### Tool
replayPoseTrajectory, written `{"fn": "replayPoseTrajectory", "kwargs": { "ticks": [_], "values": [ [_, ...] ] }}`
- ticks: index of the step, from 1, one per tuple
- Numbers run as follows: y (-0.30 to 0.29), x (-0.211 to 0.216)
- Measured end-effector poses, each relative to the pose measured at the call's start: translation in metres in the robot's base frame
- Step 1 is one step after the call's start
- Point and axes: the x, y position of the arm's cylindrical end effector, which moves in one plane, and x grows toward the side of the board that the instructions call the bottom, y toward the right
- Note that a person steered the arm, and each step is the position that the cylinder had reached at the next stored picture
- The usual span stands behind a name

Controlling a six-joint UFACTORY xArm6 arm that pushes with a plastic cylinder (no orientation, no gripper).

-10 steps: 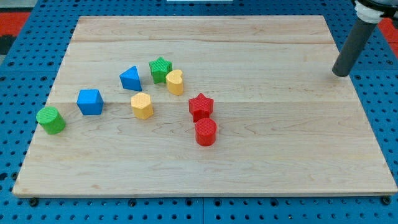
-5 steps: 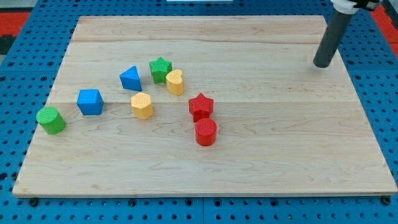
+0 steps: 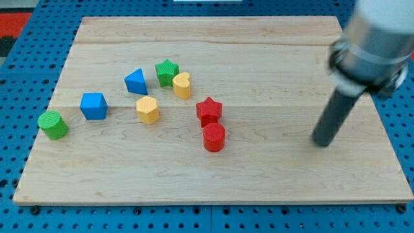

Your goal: Separate the red star from the red circle

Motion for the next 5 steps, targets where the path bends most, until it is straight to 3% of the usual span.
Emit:
{"fn": "replayPoseTrajectory", "kwargs": {
  "ticks": [1, 2, 3, 4, 5],
  "values": [
    [-0.100, 0.008],
    [-0.141, -0.038],
    [-0.165, -0.080],
    [-0.161, -0.095],
    [-0.136, -0.138]
  ]
}}
